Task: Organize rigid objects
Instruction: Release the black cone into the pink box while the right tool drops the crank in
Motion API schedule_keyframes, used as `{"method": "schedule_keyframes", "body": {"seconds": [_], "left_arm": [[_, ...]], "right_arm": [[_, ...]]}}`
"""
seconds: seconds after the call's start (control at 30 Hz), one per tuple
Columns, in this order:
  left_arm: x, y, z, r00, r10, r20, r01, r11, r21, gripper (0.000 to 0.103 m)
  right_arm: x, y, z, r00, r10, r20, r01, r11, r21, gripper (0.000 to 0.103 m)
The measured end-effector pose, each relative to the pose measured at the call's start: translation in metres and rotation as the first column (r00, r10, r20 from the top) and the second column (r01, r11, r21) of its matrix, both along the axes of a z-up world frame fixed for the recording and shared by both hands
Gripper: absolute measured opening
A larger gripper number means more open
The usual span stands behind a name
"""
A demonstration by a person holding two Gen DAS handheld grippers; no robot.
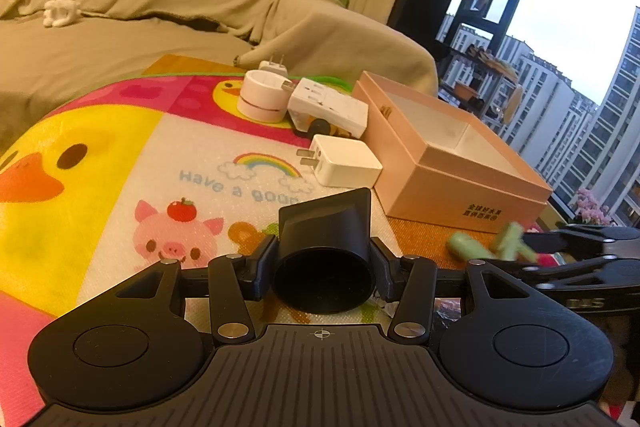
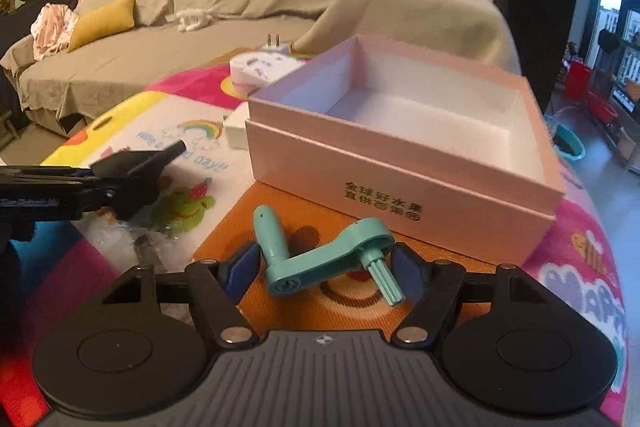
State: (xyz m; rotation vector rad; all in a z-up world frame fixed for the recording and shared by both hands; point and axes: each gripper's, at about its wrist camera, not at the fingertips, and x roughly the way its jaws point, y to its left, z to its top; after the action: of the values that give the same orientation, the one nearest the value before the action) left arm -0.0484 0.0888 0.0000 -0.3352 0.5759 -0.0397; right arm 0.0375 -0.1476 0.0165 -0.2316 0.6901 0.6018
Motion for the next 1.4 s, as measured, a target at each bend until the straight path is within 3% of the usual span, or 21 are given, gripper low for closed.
{"method": "schedule_keyframes", "body": {"seconds": [0.2, 0.27, 0.37, 0.43, 0.47, 0.53, 0.63, 0.83, 1.03, 1.13, 1.3, 1.4], "left_arm": [[-0.003, -0.011, 0.019, 0.998, -0.03, 0.053, 0.028, 0.999, 0.023, 0.053], [0.004, -0.021, 0.049, 0.988, -0.086, 0.13, 0.084, 0.996, 0.027, 0.053], [0.032, -0.049, 0.101, 0.957, -0.159, 0.244, 0.136, 0.985, 0.11, 0.053], [0.064, -0.068, 0.122, 0.947, -0.213, 0.242, 0.181, 0.972, 0.148, 0.054], [0.089, -0.08, 0.126, 0.948, -0.254, 0.19, 0.221, 0.958, 0.181, 0.055], [0.125, -0.094, 0.123, 0.954, -0.28, 0.104, 0.256, 0.946, 0.2, 0.053], [0.132, -0.09, 0.121, 0.955, -0.264, 0.133, 0.241, 0.956, 0.165, 0.053], [0.068, -0.047, 0.102, 0.951, -0.209, 0.226, 0.184, 0.974, 0.13, 0.052], [0.017, -0.023, 0.071, 0.959, -0.254, 0.128, 0.241, 0.965, 0.107, 0.052], [-0.004, -0.015, 0.064, 0.952, -0.292, 0.096, 0.278, 0.951, 0.137, 0.052], [-0.025, -0.012, 0.044, 0.918, -0.397, 0.017, 0.388, 0.905, 0.172, 0.052], [-0.023, -0.013, 0.034, 0.935, -0.355, 0.003, 0.347, 0.918, 0.193, 0.053]], "right_arm": [[-0.032, -0.029, 0.028, 0.997, -0.018, 0.072, 0.015, 0.999, 0.043, 0.072], [-0.04, -0.04, 0.035, 0.995, -0.024, 0.094, 0.018, 0.998, 0.056, 0.072], [-0.047, -0.048, 0.041, 0.992, -0.04, 0.119, 0.034, 0.998, 0.053, 0.072], [-0.049, -0.049, 0.042, 0.99, -0.055, 0.13, 0.048, 0.997, 0.057, 0.072], [-0.05, -0.048, 0.041, 0.989, -0.062, 0.132, 0.054, 0.997, 0.062, 0.072], [-0.05, -0.049, 0.042, 0.989, -0.076, 0.13, 0.067, 0.995, 0.072, 0.072], [-0.054, -0.055, 0.044, 0.984, -0.099, 0.148, 0.087, 0.993, 0.086, 0.072], [-0.044, -0.072, 0.059, 0.975, -0.142, 0.173, 0.117, 0.982, 0.148, 0.072], [0.024, -0.041, 0.105, 0.943, -0.188, 0.274, 0.128, 0.967, 0.222, 0.074], [0.066, -0.025, 0.116, 0.944, -0.224, 0.243, 0.178, 0.964, 0.196, 0.082], [0.052, -0.041, 0.088, 0.96, -0.239, 0.148, 0.203, 0.954, 0.22, 0.085], [0.024, -0.05, 0.053, 0.959, -0.253, 0.129, 0.229, 0.957, 0.179, 0.085]]}}
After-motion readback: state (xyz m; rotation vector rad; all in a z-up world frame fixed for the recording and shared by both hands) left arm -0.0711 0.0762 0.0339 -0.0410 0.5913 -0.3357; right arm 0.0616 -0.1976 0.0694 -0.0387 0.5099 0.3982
